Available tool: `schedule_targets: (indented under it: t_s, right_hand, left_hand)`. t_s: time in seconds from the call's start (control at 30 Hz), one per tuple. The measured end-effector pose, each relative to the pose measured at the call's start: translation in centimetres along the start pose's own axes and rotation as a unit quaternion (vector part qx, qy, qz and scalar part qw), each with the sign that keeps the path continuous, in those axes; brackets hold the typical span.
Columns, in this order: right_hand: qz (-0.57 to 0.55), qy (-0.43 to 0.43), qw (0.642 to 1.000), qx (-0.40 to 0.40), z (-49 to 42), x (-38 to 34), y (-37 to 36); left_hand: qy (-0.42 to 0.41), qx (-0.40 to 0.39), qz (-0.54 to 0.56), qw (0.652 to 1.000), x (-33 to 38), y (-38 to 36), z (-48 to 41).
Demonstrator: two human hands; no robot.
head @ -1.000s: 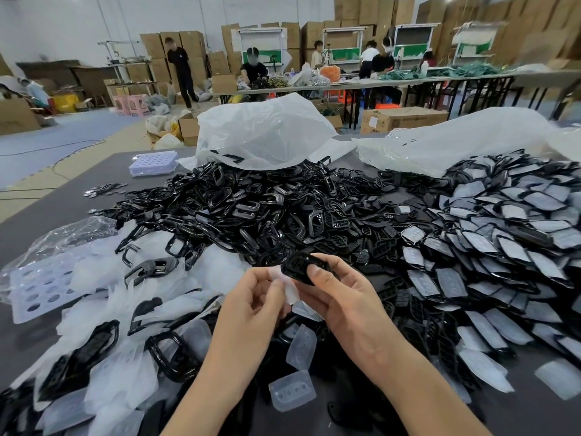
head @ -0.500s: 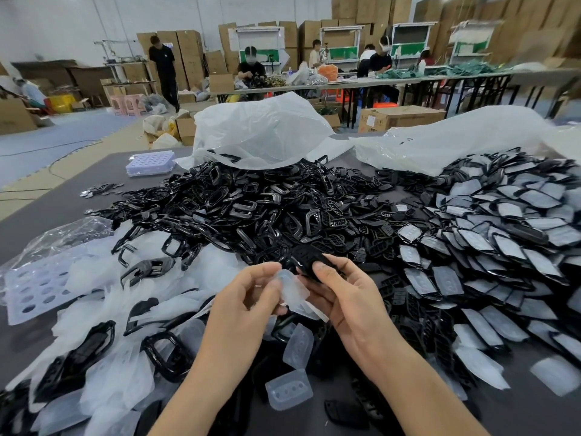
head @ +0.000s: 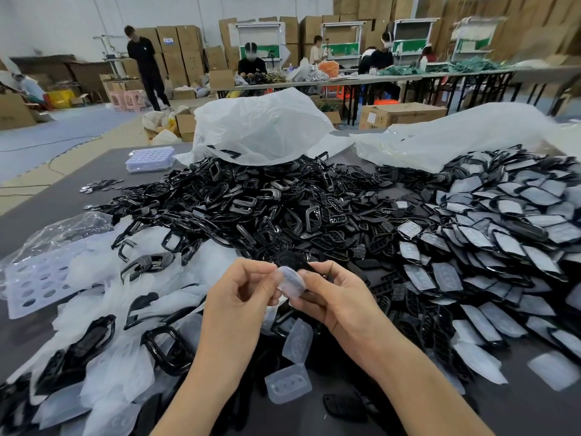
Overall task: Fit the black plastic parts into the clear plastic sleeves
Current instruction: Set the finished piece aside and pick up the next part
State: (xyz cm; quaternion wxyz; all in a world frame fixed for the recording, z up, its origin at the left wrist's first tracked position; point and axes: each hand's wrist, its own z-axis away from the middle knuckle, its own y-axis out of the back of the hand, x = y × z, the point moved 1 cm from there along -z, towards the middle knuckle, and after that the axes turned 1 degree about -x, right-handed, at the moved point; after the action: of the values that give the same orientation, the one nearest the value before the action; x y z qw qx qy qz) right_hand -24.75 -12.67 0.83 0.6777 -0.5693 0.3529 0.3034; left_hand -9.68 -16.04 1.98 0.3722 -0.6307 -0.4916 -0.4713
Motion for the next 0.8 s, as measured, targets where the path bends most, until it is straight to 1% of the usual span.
schedule_targets:
  t_s: [0.1,0.17,0.27,0.4,0.5,0.63,0.73,0.8]
  right_hand:
    - [-0.004,-0.002,1.000,-0.017,0.22,-0.27,-0.05]
    - [0.017,0.003,1.000,-0.022,0.37,-0.38,-0.13]
    - [0.079,0.029,0.996,-0.023,0.39,-0.31,-0.14]
    - [0.119,0.055,0.991,-0.022,0.51,-0.17,-0.16]
    - [0.120,0.060,0.990,-0.030,0.60,-0.30,-0.15]
    - [0.110,0.054,0.992,-0.034,0.66,-0.56,-0.21]
    - [0.093,0.056,0.993,-0.048,0.81,-0.80,-0.46]
    - [0.122,0.072,0.989,-0.040,0.78,-0.78,-0.43]
  left_hand:
    - [0.017,-0.014,0.014,1.000,0.00,0.05,-0.18]
    - [0.020,-0.016,0.014,1.000,-0.01,0.05,-0.20]
    - [0.006,0.013,-0.021,1.000,-0.10,0.04,-0.13]
    - [0.007,0.044,-0.056,0.997,-0.27,-0.08,-0.05]
    - [0.005,0.045,-0.044,0.998,-0.14,-0.22,-0.01]
    - [0.010,0.018,-0.052,0.998,-0.26,-0.10,-0.11]
    - [0.012,0.020,-0.044,0.999,-0.36,-0.03,-0.29]
    - [0.014,0.024,-0.032,0.999,-0.47,0.02,-0.32]
